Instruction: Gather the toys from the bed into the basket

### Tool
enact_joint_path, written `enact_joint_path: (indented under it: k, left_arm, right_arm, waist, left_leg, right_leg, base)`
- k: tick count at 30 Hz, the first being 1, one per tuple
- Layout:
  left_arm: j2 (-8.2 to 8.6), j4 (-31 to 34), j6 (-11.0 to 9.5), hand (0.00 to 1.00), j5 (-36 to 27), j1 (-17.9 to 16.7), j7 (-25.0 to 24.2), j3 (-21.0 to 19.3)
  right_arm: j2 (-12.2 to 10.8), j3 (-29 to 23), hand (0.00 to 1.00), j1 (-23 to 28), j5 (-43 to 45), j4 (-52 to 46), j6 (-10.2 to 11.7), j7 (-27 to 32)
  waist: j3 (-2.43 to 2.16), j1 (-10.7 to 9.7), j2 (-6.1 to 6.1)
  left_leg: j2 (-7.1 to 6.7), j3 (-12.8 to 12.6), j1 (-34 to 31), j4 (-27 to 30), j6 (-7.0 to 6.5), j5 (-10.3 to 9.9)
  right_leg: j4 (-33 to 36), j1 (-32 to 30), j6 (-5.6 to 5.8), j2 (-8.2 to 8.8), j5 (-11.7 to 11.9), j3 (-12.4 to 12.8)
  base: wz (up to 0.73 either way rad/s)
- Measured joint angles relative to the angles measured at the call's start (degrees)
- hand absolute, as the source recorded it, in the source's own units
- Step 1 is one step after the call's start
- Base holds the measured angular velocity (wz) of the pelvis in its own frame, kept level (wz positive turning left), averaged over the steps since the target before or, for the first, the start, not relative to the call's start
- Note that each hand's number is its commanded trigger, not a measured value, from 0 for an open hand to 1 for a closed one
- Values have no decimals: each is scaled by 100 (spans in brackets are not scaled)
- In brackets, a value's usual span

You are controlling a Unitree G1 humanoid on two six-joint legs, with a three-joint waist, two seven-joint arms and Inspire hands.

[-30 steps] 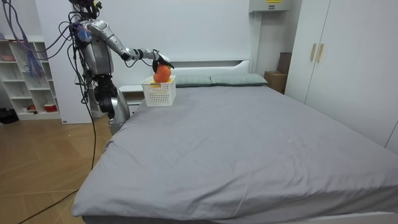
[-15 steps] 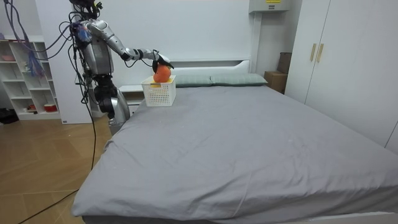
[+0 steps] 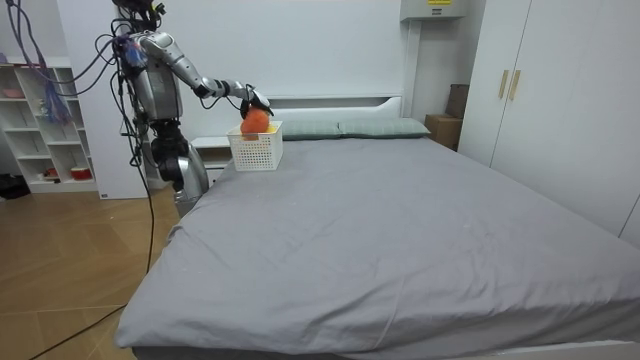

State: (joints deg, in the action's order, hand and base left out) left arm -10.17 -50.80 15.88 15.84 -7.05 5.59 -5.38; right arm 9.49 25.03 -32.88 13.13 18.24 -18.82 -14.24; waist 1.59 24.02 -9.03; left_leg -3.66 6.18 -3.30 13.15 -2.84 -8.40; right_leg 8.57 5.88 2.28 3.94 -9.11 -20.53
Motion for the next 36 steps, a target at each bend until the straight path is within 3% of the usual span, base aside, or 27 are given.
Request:
enact_joint_path:
  k: [4,11,23,31,36]
  left_arm:
    - [-14,-53,-21,0,0,8,6,0]
    - [-27,-209,-69,0,6,30,7,-6]
    - [-54,-279,-92,0,227,31,4,-83]
    - [-44,-328,-93,0,228,-36,15,-125]
    - [-32,-319,-160,0,215,-89,68,-120]
  right_arm:
    - [-19,135,0,0,-252,-337,20,-314]
    - [-22,135,0,-2,-969,-556,253,-418]
    - [114,124,0,0,-1155,-723,281,-479]
    - [505,10,0,68,-1036,-1112,450,-393]
    - [558,-350,0,69,-1083,-1111,460,-113]
  waist:
    - [2,3,8]
    - [-6,14,1]
    - [-34,-23,34]
    - [-92,-284,154]
    - [-116,-465,147]
  left_leg:
    - [0,2,1,15,-1,1]
    - [-3,20,6,39,-1,1]
    - [2,0,107,23,0,1]
    - [15,-84,173,13,-2,0]
    - [28,-187,283,-58,-12,10]
  right_leg:
    - [-1,9,0,1,0,-7]
    - [-1,29,-1,0,-1,0]
    - [-5,108,-2,-2,-1,79]
    - [10,153,-2,1,-1,146]
    - [10,177,-4,0,1,318]
  base:
    - [0]
    - [0]
    - [0]
    - [-5]
    - [-11]
